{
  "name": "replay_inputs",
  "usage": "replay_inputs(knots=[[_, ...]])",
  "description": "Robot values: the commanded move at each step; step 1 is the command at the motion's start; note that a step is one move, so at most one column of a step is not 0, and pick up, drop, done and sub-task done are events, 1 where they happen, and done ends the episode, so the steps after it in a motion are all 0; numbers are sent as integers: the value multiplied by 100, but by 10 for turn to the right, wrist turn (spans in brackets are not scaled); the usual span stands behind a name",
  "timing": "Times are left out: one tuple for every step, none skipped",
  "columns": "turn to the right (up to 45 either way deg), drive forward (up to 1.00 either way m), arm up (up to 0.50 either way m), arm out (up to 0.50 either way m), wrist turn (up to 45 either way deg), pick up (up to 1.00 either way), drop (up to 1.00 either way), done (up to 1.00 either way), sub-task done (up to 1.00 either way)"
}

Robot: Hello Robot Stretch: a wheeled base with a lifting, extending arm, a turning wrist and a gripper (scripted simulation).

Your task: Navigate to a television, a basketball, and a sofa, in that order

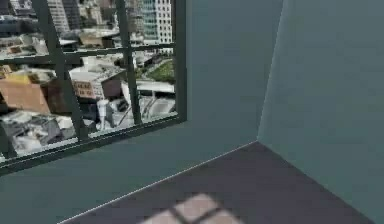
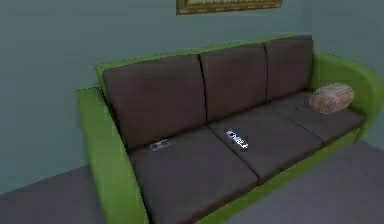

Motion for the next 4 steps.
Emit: replay_inputs(knots=[[-450,0,0,0,0,0,0,0,0],[-450,0,0,0,0,0,0,0,0],[-450,0,0,0,0,0,0,0,0],[-360,0,0,0,0,0,0,0,0]])
